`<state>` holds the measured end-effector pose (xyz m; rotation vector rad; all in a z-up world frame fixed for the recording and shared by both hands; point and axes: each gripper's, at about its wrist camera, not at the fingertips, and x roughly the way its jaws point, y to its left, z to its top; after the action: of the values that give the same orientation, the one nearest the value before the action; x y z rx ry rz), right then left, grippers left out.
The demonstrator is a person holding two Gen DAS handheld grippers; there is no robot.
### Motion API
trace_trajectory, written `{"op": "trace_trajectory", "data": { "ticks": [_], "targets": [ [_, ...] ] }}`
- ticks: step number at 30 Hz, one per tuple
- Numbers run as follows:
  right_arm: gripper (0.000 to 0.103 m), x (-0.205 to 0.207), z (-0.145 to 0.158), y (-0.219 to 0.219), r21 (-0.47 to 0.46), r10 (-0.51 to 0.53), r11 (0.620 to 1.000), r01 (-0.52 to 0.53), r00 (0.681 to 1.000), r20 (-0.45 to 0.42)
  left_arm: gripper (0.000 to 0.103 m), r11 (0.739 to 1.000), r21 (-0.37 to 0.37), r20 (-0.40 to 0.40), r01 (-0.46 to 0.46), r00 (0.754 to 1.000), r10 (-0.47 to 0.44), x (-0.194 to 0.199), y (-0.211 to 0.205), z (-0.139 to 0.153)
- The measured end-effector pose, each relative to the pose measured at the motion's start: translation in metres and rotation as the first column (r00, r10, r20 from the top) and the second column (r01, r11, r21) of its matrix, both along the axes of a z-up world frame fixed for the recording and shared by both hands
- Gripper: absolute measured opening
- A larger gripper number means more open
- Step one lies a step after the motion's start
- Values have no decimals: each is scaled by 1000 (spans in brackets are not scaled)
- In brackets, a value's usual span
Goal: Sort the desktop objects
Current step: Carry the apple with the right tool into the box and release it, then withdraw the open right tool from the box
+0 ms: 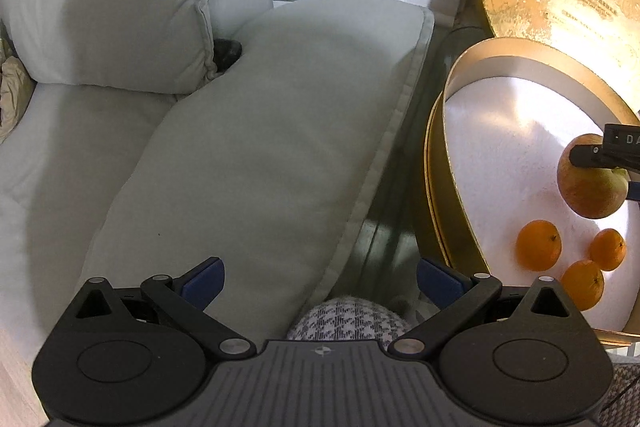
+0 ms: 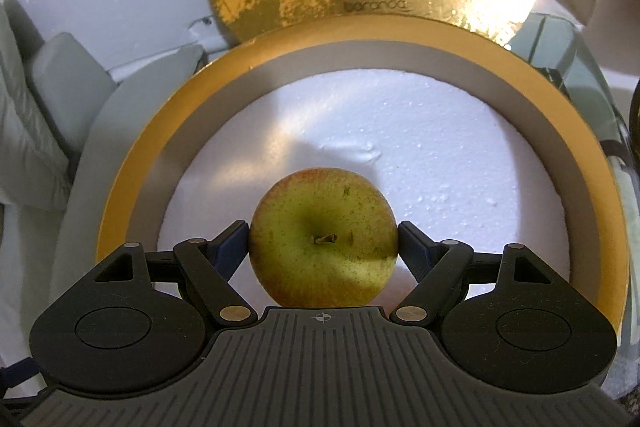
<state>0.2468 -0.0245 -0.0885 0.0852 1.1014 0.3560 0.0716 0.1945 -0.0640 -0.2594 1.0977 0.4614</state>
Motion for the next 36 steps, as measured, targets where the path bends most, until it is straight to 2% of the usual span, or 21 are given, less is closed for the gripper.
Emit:
{"op": "trace_trajectory", "data": {
  "ticks": [15,21,25,29,36],
  "targets": [
    [81,6,-14,17,-35,49,998,-49,999,-14,102,1000,-3,-8,5,1000,-5,-2,-4,-1],
    [84,9,-12,12,-19,49,999,-50,997,-67,102,1000,8,4,18,1000,-18,-9,-13,6],
    [86,-3,11,-4,9,24,1000,-24,1000,19,102,1000,14,9,24,1000,-24,-15,-21,10],
    [87,-17,37,-28,58,-7,998,4,998,55,102,999,23,25,45,999,-45,-24,-35,17],
    [89,-67,55,-79,116,-8,993,4,999,31,102,993,40,27,111,993,-113,-34,-68,24]
  ]
}}
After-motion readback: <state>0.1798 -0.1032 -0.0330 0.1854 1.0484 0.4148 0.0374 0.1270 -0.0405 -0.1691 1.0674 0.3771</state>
